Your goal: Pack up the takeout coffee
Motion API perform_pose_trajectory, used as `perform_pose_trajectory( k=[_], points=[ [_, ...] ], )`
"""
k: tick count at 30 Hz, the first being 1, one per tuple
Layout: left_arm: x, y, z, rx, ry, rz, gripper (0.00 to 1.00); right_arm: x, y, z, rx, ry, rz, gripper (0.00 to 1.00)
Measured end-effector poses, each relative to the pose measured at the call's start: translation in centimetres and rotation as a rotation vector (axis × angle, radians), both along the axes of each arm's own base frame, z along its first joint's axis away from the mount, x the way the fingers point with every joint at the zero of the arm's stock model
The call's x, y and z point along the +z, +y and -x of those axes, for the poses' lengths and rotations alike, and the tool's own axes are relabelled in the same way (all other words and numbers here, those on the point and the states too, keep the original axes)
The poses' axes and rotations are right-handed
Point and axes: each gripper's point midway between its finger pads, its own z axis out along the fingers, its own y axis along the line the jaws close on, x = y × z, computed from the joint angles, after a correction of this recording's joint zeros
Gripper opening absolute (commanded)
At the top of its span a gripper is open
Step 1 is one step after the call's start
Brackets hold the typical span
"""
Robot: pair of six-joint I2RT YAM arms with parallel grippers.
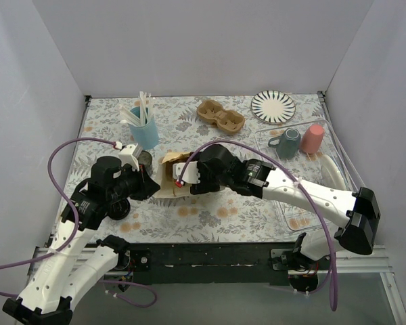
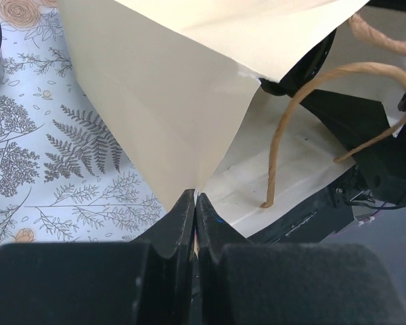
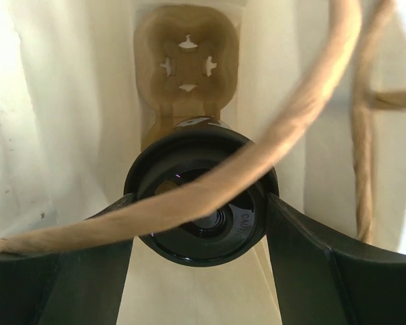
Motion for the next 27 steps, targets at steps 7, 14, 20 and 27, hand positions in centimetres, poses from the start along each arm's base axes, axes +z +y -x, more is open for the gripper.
perform_pose_trajectory(
  k=[7,14,20,27],
  points=[
    [0.0,0.0,-0.1,0.009,0.005,0.005,0.0,1.2,-0.4,-0.4,0.019,-0.006,-0.076,0.52],
    [-0.2,-0.3,-0.5,0.018,0.032,0.015,0.0,-0.9,-0.9,-1.0,0.041,-0.023,-0.031,0.52],
    [-0.2,-0.6,-0.6,0.025,0.046,0.033,0.0,-1.1,-0.2,-1.9,0.069,-0.071,-0.008,0.51],
    [-0.2,-0.7,-0.5,0.023,0.055,0.039,0.0,-2.1,0.6,-2.4,0.105,-0.094,0.023,0.51]
  ],
)
